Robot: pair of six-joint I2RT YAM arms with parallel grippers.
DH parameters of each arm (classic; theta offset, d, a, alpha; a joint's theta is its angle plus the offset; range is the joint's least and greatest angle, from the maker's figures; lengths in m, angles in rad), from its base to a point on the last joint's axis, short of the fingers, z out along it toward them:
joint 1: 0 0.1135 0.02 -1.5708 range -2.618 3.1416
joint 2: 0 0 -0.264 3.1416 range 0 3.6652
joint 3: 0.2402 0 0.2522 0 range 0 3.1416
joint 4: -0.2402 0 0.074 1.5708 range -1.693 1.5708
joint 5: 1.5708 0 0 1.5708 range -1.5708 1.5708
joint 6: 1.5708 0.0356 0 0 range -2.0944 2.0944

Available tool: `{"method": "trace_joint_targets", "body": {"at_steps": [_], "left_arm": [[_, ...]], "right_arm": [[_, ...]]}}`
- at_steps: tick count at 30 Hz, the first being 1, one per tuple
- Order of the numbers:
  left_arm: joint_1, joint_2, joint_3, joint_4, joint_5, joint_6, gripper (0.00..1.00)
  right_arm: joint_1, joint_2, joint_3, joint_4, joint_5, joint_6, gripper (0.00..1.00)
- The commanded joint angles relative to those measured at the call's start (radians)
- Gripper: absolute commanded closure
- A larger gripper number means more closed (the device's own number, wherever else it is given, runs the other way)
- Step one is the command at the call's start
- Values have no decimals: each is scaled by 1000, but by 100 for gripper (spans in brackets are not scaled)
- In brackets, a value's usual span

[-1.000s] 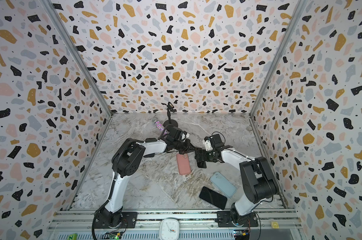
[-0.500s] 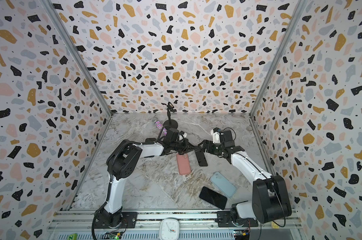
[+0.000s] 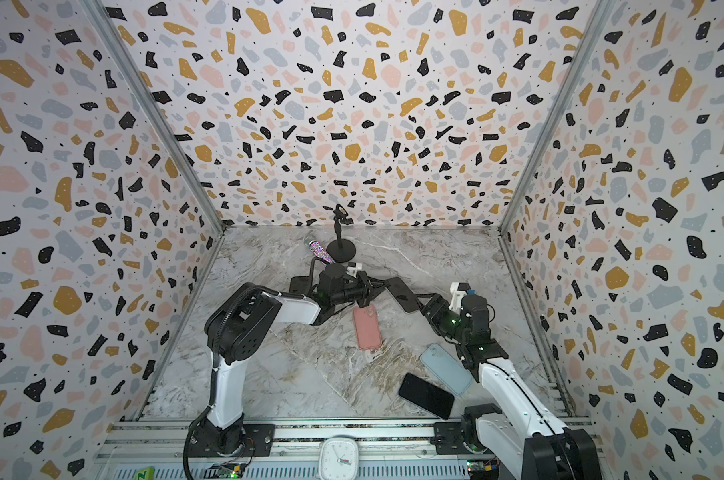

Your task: Put the phone into the phone case

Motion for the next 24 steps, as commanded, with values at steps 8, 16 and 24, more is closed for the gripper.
{"method": "trace_joint_targets", "body": {"at_steps": [8,16,24], "left_arm": [[-16,-36,-34,236,-51,-135,100],[-25,-34,-49,268,-51,-160,100],[-28,-44,-63,267,-50,-159,100]], "right_arm": [[-7,-22,-158,327,36,377,34],[-7,82,-205,571,50,484,53],[-8,163,-190,680,62,514,56]]}}
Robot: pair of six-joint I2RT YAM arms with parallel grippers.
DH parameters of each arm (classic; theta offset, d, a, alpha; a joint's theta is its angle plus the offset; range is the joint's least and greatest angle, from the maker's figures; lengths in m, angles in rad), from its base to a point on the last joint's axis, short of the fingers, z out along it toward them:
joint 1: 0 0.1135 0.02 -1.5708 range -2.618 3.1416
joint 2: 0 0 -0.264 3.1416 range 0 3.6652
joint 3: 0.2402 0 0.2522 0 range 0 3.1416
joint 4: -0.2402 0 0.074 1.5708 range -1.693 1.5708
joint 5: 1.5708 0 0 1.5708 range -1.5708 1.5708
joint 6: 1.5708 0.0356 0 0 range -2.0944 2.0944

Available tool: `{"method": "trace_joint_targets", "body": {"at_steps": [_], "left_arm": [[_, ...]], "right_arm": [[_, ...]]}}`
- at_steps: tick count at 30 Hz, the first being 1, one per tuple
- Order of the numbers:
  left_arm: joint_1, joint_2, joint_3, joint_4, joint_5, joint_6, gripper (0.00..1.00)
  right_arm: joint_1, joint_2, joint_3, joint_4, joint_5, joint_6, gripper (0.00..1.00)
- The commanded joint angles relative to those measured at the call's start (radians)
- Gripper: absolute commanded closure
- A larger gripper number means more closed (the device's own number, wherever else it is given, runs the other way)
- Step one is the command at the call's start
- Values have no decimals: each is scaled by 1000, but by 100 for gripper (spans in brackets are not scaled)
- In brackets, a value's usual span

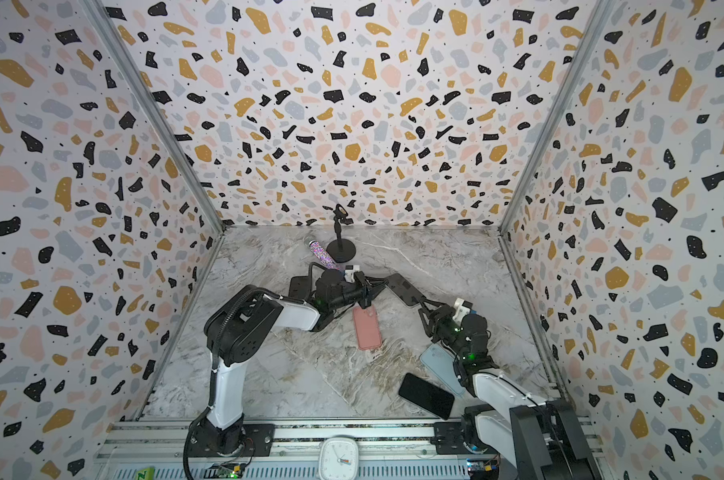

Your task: Put the phone into the phone case

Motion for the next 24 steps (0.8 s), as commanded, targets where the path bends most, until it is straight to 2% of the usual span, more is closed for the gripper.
{"method": "trace_joint_targets", "body": {"at_steps": [1,24], "left_arm": [[-7,-39,-5,117,-4,-15,100],[-15,-51,-13,111,-3,-15,100]], "right_arm": [[-3,29,20,102,2,27,57],[3,211,18,339,-77,93,86]]}}
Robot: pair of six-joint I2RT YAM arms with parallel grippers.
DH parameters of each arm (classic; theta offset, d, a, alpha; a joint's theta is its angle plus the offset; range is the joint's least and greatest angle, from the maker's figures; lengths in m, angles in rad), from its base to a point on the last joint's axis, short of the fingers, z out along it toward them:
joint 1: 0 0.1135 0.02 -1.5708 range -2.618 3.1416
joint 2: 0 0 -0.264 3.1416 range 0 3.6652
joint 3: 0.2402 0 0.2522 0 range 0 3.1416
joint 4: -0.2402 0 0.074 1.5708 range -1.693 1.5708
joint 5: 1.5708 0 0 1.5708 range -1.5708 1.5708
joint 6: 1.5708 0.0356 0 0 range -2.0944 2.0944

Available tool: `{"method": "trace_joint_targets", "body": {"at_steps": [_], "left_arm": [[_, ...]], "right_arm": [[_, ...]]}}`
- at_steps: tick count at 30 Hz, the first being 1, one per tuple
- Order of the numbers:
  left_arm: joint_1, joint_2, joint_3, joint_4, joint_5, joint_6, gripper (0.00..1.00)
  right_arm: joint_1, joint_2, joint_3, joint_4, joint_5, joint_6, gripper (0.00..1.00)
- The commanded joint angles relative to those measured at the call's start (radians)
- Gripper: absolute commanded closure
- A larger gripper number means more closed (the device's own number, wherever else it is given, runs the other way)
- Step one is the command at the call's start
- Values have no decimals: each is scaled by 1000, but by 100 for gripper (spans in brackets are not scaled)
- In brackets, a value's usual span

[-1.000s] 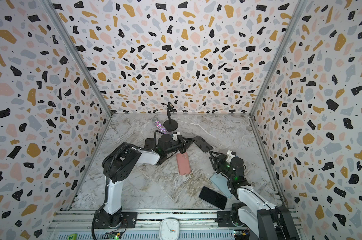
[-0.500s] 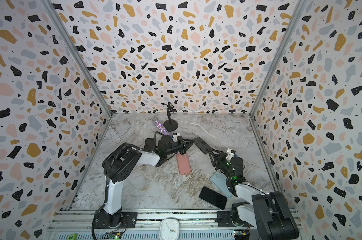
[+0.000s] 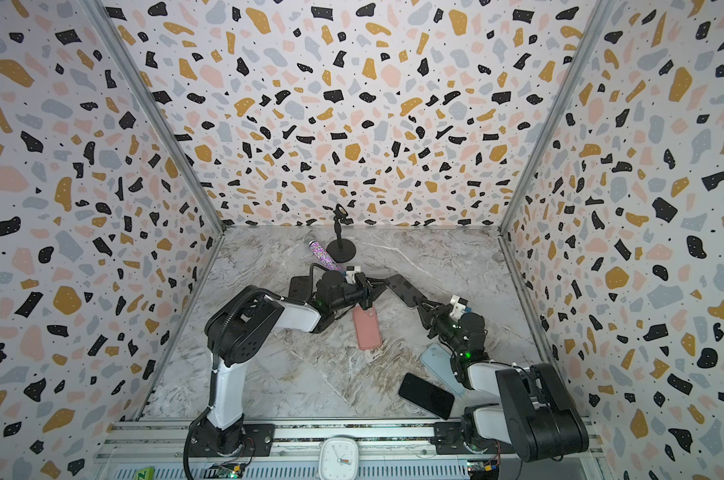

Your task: Put the phone into the phone case

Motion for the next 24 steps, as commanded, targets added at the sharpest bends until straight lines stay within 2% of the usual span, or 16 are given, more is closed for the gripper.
{"method": "trace_joint_targets", "body": {"at_steps": [1,5,9,12,14,16,18,21,24], "left_arm": [[-4,-52,-7,87,-1,-1,100],[-4,-60,-3,56,3,22,100],[-4,-81,12,-51,13,95,99],[-3,-98,23,-138,12,161,82],[4,-110,25,-202,15,212,67],[21,-124,26,-257,24,268,58],[47,-147,26,-352,32,349,52],[100,-211,41,-568,3,537,50],[130,-257,142,-910,-106,815,48]], "right_arm": [[1,16,16,79,-29,9,87],[1,37,13,110,-39,24,91],[-5,48,23,111,-62,15,93],[-8,51,24,108,-73,12,95],[-12,55,30,107,-83,9,96],[-18,62,43,116,-101,8,96],[-23,70,47,123,-120,8,97],[-33,72,36,121,-140,1,98],[-37,62,23,107,-170,-15,98]]}}
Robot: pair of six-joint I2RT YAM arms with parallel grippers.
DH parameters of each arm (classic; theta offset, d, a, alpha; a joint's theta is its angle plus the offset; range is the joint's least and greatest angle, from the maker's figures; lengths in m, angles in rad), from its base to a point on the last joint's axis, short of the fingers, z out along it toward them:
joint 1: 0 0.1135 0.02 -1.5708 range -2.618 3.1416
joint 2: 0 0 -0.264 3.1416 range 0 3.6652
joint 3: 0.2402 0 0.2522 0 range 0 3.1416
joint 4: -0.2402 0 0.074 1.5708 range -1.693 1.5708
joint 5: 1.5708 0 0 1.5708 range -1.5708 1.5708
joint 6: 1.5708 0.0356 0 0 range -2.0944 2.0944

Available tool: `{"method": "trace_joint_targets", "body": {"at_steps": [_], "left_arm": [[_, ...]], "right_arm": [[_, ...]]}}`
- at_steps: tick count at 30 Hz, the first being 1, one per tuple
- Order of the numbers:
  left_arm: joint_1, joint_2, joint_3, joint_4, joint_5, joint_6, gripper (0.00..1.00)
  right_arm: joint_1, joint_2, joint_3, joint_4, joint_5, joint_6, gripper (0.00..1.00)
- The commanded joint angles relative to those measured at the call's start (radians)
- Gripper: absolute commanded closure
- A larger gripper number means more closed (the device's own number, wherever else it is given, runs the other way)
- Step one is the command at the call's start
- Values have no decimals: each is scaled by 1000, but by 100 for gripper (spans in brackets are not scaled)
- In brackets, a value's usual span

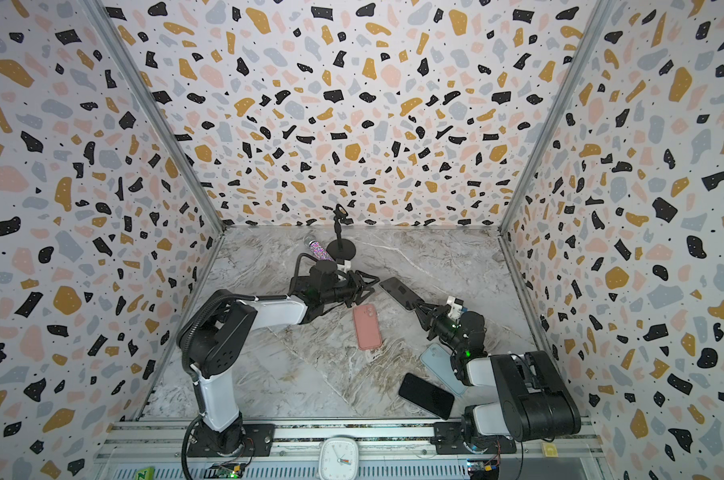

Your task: Put the phone into the phone case

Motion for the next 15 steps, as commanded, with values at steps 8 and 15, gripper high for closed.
{"method": "trace_joint_targets", "body": {"at_steps": [8,15], "left_arm": [[7,-11,309,-814,-284,791,50],[-79,125,512,-1035,-407,994,49]], "right_arm": [[-52,-91,32,-128,-165,-173,98],[-62,-143,16,-206,-189,-240,98]]}}
